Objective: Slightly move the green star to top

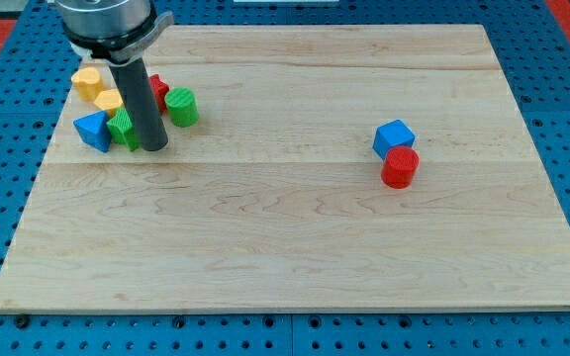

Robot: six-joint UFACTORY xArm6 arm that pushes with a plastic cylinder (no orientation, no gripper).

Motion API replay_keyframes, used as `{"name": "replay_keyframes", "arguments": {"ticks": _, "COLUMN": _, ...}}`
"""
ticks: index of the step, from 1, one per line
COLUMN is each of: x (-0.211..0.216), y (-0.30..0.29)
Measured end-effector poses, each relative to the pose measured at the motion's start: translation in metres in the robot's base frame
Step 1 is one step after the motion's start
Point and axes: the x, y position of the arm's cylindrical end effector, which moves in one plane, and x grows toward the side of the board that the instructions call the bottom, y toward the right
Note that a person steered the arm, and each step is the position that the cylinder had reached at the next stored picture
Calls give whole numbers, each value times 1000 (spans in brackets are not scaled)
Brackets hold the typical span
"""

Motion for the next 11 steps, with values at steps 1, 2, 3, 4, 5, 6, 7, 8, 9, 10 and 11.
{"name": "replay_keyframes", "arguments": {"ticks": 1, "x": -11, "y": 14}}
{"name": "replay_keyframes", "arguments": {"ticks": 2, "x": 28, "y": 17}}
{"name": "replay_keyframes", "arguments": {"ticks": 3, "x": 43, "y": -57}}
{"name": "replay_keyframes", "arguments": {"ticks": 4, "x": 25, "y": -53}}
{"name": "replay_keyframes", "arguments": {"ticks": 5, "x": 13, "y": -31}}
{"name": "replay_keyframes", "arguments": {"ticks": 6, "x": 74, "y": -57}}
{"name": "replay_keyframes", "arguments": {"ticks": 7, "x": 69, "y": -145}}
{"name": "replay_keyframes", "arguments": {"ticks": 8, "x": 29, "y": -147}}
{"name": "replay_keyframes", "arguments": {"ticks": 9, "x": 11, "y": -147}}
{"name": "replay_keyframes", "arguments": {"ticks": 10, "x": -34, "y": -147}}
{"name": "replay_keyframes", "arguments": {"ticks": 11, "x": -48, "y": -147}}
